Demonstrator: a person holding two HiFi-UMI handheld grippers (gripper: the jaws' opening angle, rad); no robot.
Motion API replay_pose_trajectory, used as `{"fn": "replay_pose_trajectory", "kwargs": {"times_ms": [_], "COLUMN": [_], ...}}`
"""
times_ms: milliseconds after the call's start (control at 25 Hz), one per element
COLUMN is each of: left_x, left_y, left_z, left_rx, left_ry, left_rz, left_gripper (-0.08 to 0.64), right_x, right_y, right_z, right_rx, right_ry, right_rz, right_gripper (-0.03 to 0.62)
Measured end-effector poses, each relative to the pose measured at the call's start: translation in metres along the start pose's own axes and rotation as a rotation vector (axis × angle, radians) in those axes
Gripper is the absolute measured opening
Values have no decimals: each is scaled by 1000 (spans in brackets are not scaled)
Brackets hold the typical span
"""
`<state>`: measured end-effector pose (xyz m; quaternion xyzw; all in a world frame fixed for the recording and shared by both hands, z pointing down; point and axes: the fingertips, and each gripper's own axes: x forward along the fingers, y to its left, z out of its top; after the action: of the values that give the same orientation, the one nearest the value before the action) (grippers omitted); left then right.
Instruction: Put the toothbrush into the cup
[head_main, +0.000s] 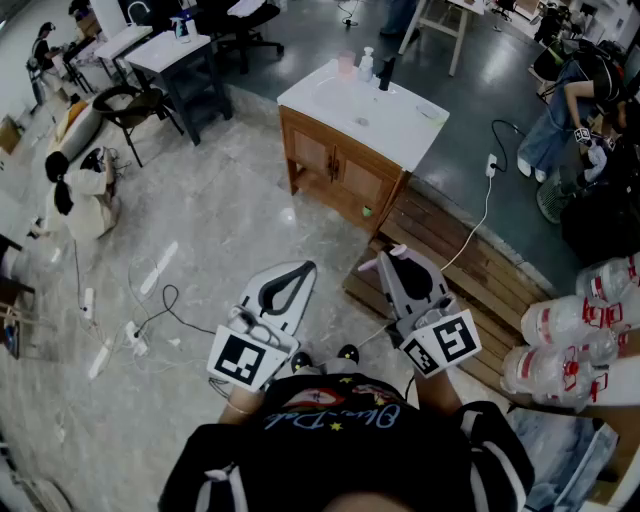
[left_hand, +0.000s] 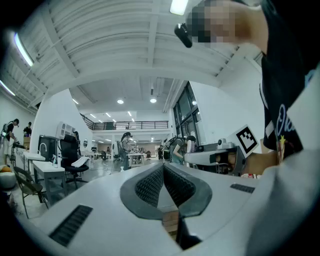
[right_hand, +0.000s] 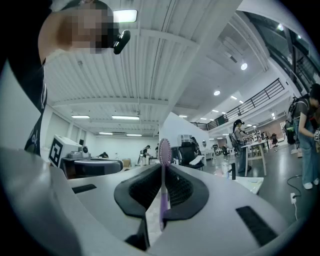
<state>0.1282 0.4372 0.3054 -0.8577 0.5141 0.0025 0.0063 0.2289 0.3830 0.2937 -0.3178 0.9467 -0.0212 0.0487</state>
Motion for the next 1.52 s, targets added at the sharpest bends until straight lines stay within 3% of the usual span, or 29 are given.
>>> {"fn": "replay_pose_trajectory", "kwargs": {"times_ms": [560,1520], "left_x": [16,90], "left_y": [-11,-37], "left_z": [0,-8], "left_rx": [9,30], "left_ry": [-2,12], "left_rz": [2,-9], "left_gripper": [3,3], "right_x": [-7,-23], "right_y": [-17,-95], "right_z": [4,1], "right_rx": [14,65], "right_ry": [-27,-64], "right_rz": [11,4], "right_gripper": [15,15]}}
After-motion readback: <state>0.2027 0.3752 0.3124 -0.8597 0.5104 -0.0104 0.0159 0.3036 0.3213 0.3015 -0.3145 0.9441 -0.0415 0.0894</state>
